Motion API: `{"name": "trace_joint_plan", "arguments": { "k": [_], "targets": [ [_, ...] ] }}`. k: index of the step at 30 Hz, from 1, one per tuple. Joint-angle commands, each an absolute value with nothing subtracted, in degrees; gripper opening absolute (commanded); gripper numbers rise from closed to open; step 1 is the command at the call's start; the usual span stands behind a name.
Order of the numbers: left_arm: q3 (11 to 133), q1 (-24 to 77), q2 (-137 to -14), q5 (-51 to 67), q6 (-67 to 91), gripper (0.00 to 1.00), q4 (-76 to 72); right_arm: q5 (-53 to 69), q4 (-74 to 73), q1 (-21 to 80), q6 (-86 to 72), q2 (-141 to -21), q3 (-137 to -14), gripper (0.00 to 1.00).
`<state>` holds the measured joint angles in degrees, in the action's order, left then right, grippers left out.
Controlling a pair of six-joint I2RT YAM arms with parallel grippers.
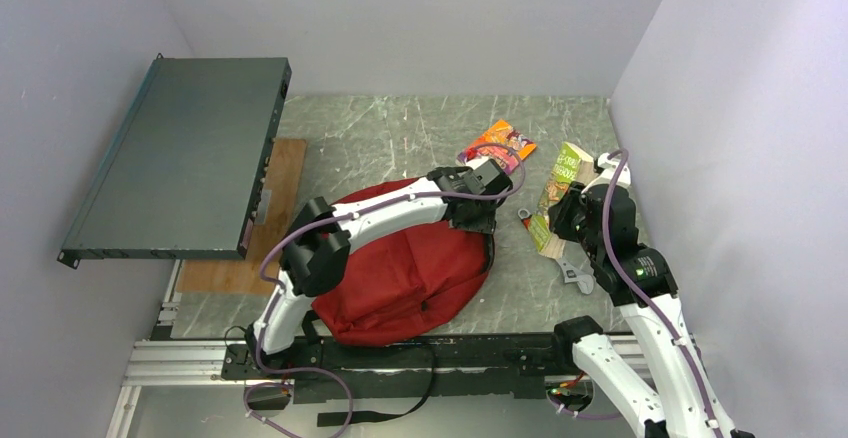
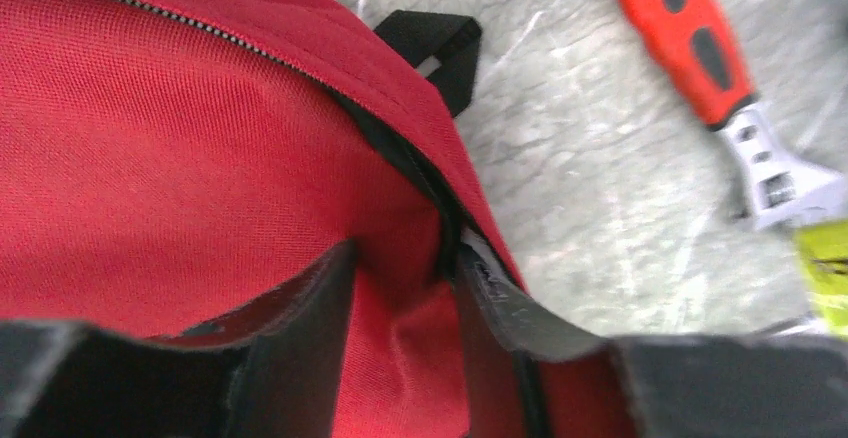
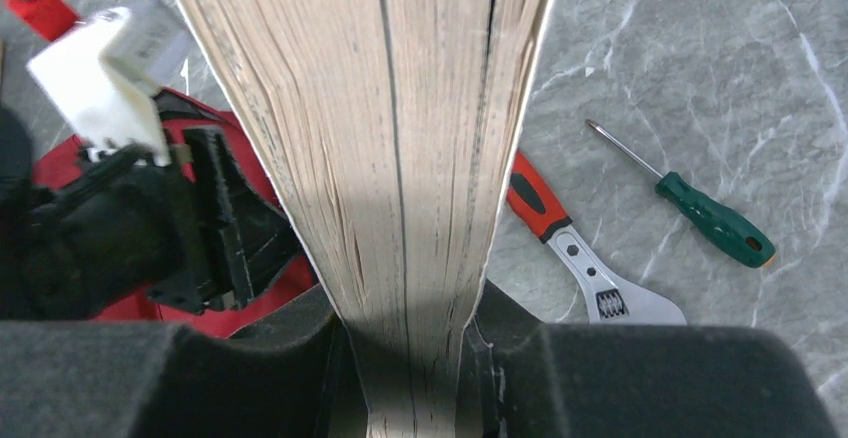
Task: Pack the student bag
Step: Place the book in the student bag.
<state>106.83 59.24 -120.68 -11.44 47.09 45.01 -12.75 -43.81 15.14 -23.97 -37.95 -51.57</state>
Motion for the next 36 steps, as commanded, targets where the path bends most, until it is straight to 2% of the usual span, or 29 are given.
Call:
{"name": "trace_joint_plan", "arguments": {
  "k": [1, 3, 5, 8, 14, 18, 24, 36],
  "targets": [
    [109.7, 59.6, -122.1, -13.3, 40.9, 0.33, 45.2, -11.8, -39.6, 15.4, -22.8, -36.6, -52.4, 0.0],
    [109.1, 59.5, -120.3, -15.2, 38.6, 0.13, 45.5, -10.9, -39.5, 15.4, -22.5, -36.5, -52.4, 0.0],
    [106.7, 59.5, -116.7, -17.3, 36.6, 0.0, 44.2, -9.2, -39.4, 15.3, -21.9, -37.0, -52.5, 0.0],
    [98.2, 59.5, -108.2, -19.5, 35.7, 0.0, 39.4, -3.9, -38.6, 15.3, -21.3, -38.5, -52.6, 0.0],
    [75.5, 59.5, -86.7, -19.1, 36.5, 0.0, 22.5, 24.4, -35.8, 15.4, -20.6, -48.7, -55.2, 0.0],
    [65.3, 59.3, -77.6, -18.4, 36.7, 0.0, 14.5, 32.4, -32.2, 15.3, -23.5, -52.9, -56.2, 0.0],
    [59.8, 59.2, -69.5, -21.0, 35.0, 0.0, 9.5, 48.7, -33.0, 15.6, -23.1, -65.2, -57.6, 0.0],
    [57.3, 59.1, -60.9, -21.3, 27.3, 0.0, 4.6, 53.9, -13.8, 20.2, -33.7, -74.0, -51.8, 0.0]
  ]
}}
